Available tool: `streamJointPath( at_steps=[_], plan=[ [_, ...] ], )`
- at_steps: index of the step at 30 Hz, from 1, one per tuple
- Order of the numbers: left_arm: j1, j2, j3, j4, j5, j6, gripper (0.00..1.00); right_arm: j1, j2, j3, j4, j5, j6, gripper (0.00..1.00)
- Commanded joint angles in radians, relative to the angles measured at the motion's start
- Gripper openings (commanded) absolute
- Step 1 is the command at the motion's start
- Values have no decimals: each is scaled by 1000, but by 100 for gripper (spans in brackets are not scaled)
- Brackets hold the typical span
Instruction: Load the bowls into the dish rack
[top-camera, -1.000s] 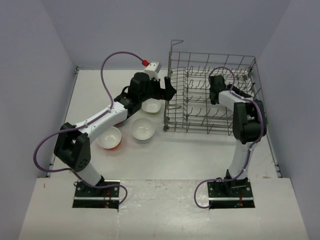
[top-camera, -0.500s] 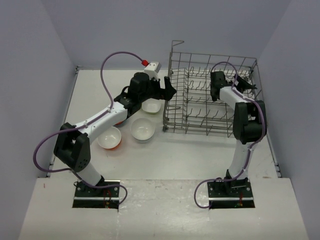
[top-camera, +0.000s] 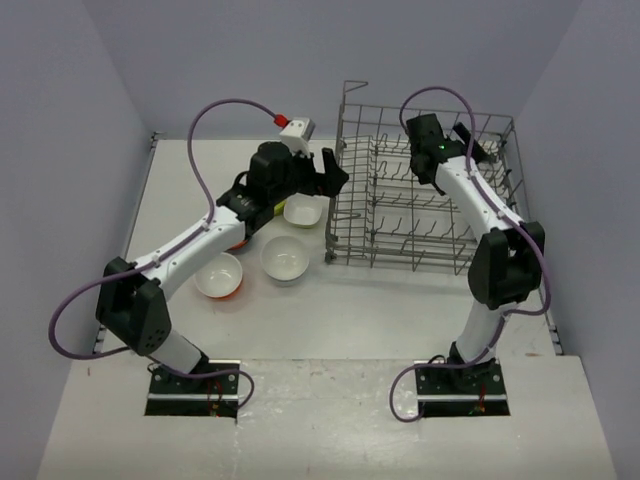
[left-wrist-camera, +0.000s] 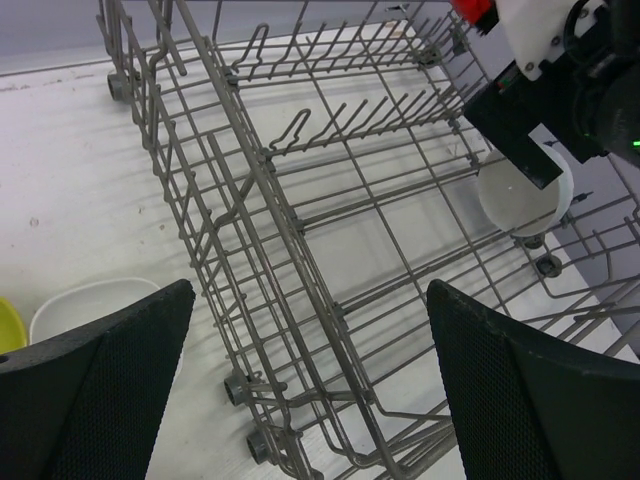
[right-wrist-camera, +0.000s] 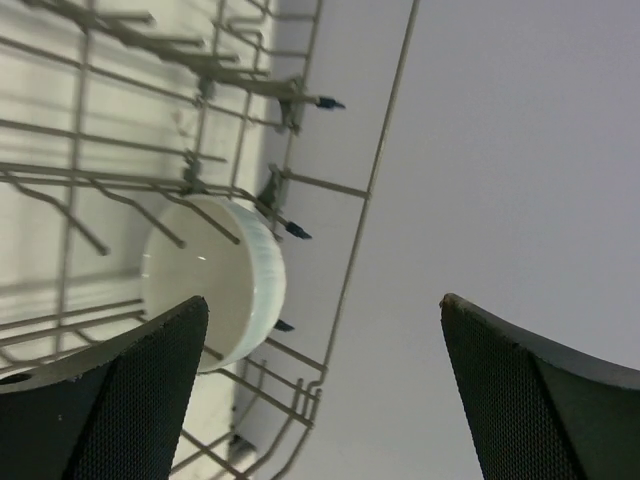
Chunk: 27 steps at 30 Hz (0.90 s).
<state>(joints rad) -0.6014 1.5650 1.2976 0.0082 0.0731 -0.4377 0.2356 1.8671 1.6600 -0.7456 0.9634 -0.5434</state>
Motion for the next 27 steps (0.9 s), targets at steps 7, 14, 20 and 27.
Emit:
streamJointPath(
  at_steps=[7, 14, 20, 27],
  plan=[
    [8, -155, 6, -169, -175, 10, 100, 27, -256, 61, -54, -363, 314, 99],
    [6, -279, -113, -417, -354, -50, 100, 28, -671, -228, 179, -669, 600, 99],
    [8, -345, -274, -519, -394, -114, 100, 28, -917, -480, 356, -871, 781, 99],
    [8, -298, -371, -533, -400, -142, 100, 28, -1042, -565, 362, -900, 865, 99]
  ],
)
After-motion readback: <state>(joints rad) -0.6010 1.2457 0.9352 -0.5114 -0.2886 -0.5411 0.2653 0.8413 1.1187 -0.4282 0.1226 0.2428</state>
